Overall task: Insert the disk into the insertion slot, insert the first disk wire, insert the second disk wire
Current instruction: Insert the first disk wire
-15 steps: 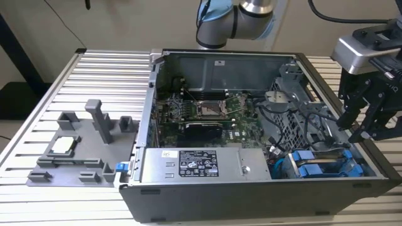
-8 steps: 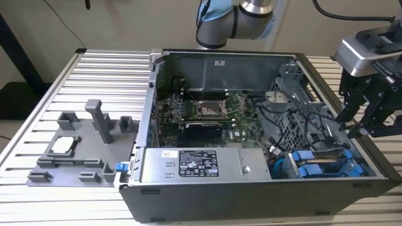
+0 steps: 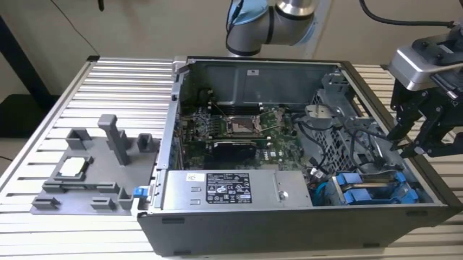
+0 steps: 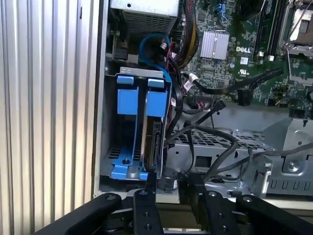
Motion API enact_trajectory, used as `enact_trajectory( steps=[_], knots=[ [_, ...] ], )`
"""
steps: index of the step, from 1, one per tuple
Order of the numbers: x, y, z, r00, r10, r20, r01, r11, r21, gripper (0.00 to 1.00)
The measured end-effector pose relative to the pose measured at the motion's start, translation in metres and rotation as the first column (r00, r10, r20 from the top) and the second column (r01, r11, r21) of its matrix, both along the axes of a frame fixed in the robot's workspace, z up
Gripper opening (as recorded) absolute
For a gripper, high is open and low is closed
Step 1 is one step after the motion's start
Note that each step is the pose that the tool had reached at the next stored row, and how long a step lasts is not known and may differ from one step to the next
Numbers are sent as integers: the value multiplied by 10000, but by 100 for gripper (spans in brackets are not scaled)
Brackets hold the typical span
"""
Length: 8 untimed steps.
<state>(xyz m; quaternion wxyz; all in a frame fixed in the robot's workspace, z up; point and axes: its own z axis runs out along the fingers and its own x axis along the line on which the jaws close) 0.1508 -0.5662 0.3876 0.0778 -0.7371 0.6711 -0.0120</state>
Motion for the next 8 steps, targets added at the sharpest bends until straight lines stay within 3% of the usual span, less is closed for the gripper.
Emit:
enact_trajectory(
  steps=[3,8],
  knots=[
    [14,31,-13,10000,13,1,-13,10000,26,40],
    [29,35,-16,10000,20,-2,-20,10000,13,40]
  ],
)
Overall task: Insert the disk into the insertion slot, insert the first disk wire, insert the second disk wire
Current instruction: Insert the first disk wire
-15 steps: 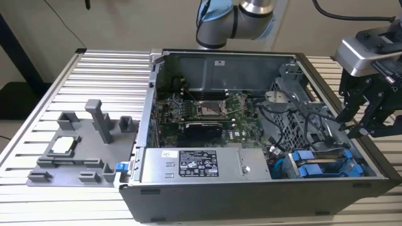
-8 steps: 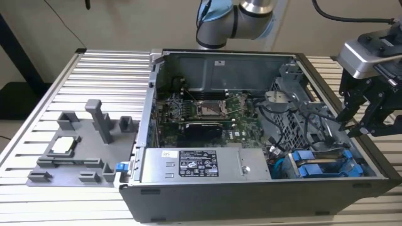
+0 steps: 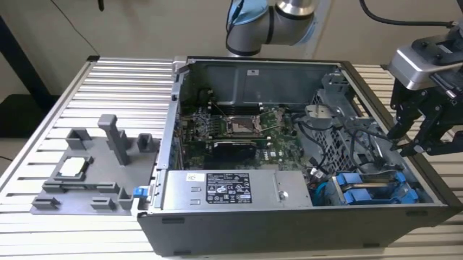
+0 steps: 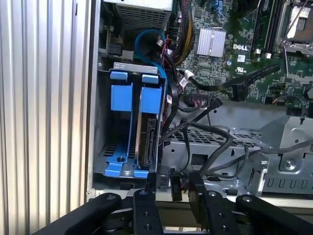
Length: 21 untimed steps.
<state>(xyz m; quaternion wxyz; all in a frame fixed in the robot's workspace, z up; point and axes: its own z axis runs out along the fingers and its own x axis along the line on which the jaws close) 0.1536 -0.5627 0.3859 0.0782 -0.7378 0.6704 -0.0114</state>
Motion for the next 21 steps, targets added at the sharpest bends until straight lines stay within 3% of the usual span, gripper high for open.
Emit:
enact_trajectory(
  steps=[11,16,21],
  knots=[
    [20,0,0,10000,1,-11,-1,10000,-4,40],
    [30,0,0,9999,2,-147,-2,10000,-4,40],
    [30,0,0,9999,1,-152,-1,10000,-4,40]
  ],
)
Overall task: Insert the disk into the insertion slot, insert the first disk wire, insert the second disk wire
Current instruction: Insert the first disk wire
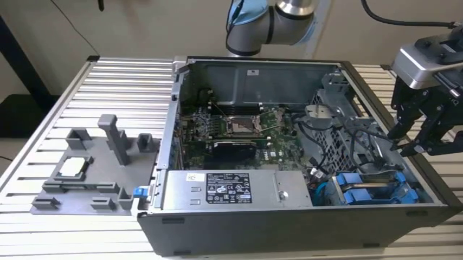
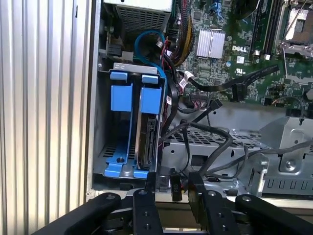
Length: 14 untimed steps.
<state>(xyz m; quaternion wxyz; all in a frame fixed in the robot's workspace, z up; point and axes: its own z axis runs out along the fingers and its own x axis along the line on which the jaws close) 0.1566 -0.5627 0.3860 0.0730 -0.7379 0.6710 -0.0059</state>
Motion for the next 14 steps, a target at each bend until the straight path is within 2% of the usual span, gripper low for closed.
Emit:
enact_trajectory(
  steps=[4,5,6,7,8,9,14],
  knots=[
    [0,0,0,10000,0,-2,0,10000,0,38],
    [0,0,0,10000,0,-2,0,10000,0,31],
    [1,0,0,10000,0,-2,0,10000,0,31],
    [1,0,0,10000,0,-2,0,10000,0,25],
    [1,0,0,10000,0,-3,0,10000,-1,25],
    [1,0,0,10000,0,-3,0,10000,0,19],
    [1,0,0,10000,0,-5,0,10000,0,19]
  ],
)
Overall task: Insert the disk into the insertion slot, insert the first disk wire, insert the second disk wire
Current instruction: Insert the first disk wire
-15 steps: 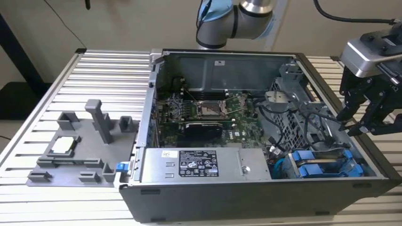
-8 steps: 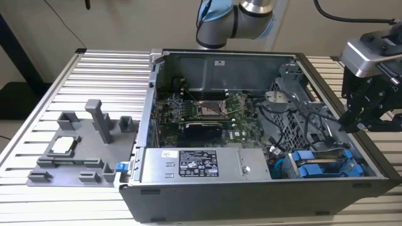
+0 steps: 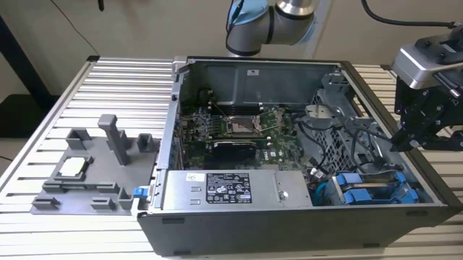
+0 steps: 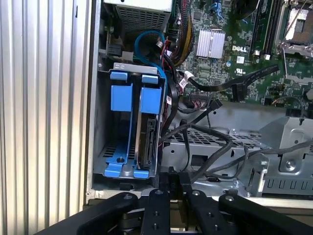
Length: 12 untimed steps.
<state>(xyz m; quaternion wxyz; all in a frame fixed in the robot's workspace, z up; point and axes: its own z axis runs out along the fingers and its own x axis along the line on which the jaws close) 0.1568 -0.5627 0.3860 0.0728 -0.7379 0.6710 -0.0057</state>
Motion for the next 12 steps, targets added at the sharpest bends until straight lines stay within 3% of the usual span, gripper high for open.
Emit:
enact_trajectory(
  steps=[12],
  knots=[
    [1,0,-8,10000,-3,-25,3,10000,-37,19]
  ],
)
